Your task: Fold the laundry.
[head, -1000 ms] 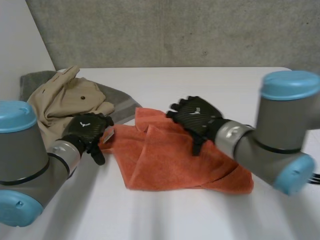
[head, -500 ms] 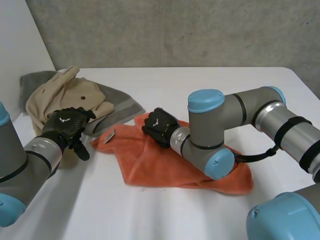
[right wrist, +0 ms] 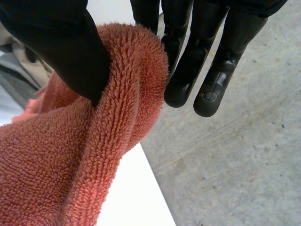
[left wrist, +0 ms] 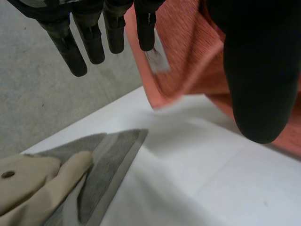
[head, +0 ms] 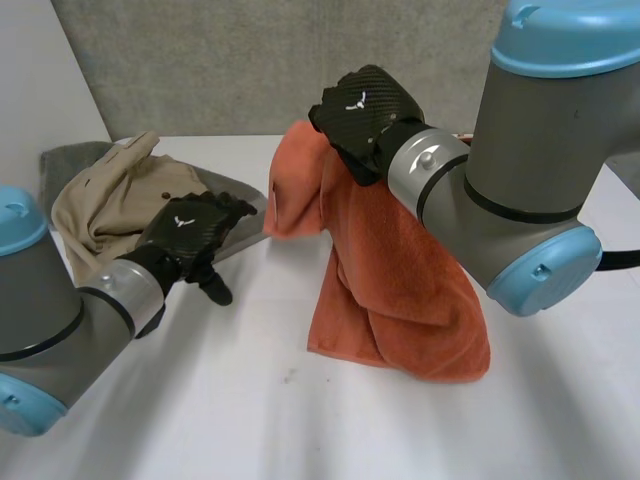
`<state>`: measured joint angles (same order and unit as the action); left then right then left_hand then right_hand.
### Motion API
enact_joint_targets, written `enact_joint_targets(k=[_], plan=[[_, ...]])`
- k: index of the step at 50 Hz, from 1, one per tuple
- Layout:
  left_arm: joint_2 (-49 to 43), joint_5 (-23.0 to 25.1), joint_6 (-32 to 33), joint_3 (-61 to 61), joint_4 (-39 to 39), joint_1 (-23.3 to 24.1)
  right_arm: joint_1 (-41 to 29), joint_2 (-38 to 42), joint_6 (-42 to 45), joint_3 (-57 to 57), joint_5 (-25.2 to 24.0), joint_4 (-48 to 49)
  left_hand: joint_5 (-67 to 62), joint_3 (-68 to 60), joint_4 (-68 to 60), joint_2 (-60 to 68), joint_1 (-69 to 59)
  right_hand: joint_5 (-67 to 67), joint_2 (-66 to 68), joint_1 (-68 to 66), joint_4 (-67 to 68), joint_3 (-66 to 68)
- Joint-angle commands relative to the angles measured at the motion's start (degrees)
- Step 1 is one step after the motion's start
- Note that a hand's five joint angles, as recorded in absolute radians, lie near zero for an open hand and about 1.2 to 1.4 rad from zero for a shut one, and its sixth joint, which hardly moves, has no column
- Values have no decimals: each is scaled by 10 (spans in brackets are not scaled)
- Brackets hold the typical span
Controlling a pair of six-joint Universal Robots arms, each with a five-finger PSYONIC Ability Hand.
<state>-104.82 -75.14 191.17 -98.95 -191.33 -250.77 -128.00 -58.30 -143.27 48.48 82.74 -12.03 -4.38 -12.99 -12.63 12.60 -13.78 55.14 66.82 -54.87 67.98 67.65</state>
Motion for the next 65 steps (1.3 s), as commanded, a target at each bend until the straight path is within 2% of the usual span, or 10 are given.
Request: enact_joint_targets(k=[1,20,25,28,31,35,38,50,56,65], plan=[[-46,-4,-41,31,-102,29,-1,-1,2,26,0,-1,30,16,12,-12,24,149,132,-251,120,123],[-156,-6,-92,113,-131,85,-2,-13,-2,82,-5,-19,0,-14,-18,18,-6,149,132,-251,120,123],[-171,-2,-149,137,-92,100,-2,-13,-10,86,-5,-17,-292,-306,-310,310,-298,149,132,-251,120,123],[-172,-10,-157,142,-70,103,1,-13,-12,86,-3,-17,-655,-668,-672,672,-661,149,132,-251,120,123],[-166,-30,-158,143,-60,103,6,-14,-10,81,1,-19,-656,-670,-674,674,-662,149,132,-251,120,123],[-139,-117,-147,137,-55,99,31,-13,2,85,20,-33,-656,-670,-674,674,-662,149,132,-251,120,123],[-115,-147,-137,133,-51,89,42,-13,25,86,46,-72,-656,-670,-674,674,-662,149,132,-251,120,123],[-65,-143,-56,120,-45,71,71,-4,54,76,74,-126,-656,-670,-674,674,-662,149,132,-251,120,123],[-93,-146,-15,254,-56,71,72,24,43,-14,78,-5,-656,-670,-674,674,-662,149,132,-251,120,123],[-114,-176,-13,479,-120,69,83,3,19,-107,107,318,-656,-670,-674,674,-662,149,132,-251,120,123]])
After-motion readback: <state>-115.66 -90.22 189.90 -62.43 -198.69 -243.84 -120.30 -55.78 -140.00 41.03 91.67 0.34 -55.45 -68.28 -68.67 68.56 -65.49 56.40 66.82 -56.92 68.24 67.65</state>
